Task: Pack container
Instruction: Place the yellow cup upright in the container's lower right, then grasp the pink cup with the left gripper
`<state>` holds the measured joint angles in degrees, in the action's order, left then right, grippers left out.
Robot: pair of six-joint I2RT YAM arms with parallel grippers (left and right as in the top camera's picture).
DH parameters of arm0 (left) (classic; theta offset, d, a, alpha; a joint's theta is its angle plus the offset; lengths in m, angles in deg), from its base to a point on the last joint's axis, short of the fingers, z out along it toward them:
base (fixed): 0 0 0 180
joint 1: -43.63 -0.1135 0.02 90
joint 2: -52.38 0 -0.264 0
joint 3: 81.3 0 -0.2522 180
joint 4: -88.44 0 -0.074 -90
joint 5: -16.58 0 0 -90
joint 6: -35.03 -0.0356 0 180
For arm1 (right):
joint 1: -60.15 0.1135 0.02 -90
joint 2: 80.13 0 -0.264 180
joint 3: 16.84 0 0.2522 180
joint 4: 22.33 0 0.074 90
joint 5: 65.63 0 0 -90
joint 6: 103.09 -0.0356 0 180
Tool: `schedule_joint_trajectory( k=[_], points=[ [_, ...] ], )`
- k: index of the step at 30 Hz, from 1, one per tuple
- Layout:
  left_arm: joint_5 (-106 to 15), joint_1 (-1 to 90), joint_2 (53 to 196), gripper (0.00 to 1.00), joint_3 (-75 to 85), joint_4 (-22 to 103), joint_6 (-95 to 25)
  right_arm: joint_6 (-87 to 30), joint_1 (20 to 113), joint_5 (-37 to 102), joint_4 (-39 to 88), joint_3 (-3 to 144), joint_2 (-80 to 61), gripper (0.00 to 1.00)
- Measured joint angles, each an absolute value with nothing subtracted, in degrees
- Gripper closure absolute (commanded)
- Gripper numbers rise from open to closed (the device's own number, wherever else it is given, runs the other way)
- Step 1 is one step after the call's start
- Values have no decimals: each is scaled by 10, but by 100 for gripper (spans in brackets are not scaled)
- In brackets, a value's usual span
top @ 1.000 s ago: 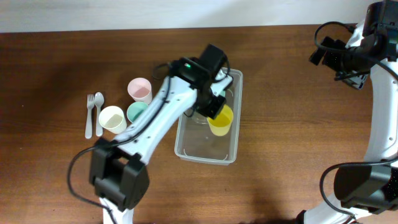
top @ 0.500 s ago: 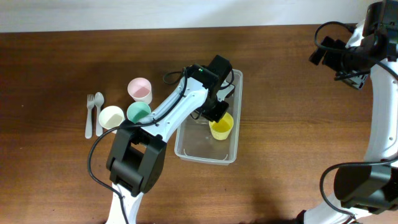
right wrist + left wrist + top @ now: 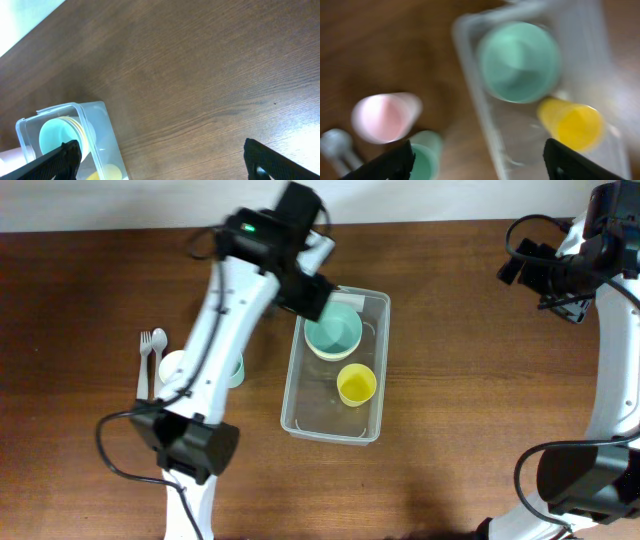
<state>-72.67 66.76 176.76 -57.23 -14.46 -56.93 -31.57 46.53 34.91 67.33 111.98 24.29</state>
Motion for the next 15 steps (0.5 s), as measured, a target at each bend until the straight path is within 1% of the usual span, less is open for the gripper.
schedule_joint_trajectory(
  k=[5, 8, 10, 12, 13, 15],
  points=[
    [-756, 554, 1777, 13, -575, -142, -557, -315, 465, 349, 673, 1120, 243, 1],
    [-750, 473, 1821, 14, -573, -140, -536, -316, 465, 349, 673, 1120, 243, 1],
    [-738, 450, 1856, 18, -573, -140, -532, -316, 465, 349, 673, 1120, 243, 1],
    [-730, 437, 1893, 25, -571, -142, -530, -316, 465, 349, 673, 1120, 243, 1],
    [-726, 434, 1916, 31, -570, -144, -528, -316, 465, 349, 673, 1120, 243, 1],
    [-721, 432, 1950, 35, -567, -147, -524, -316, 465, 349, 673, 1120, 243, 1]
  ],
)
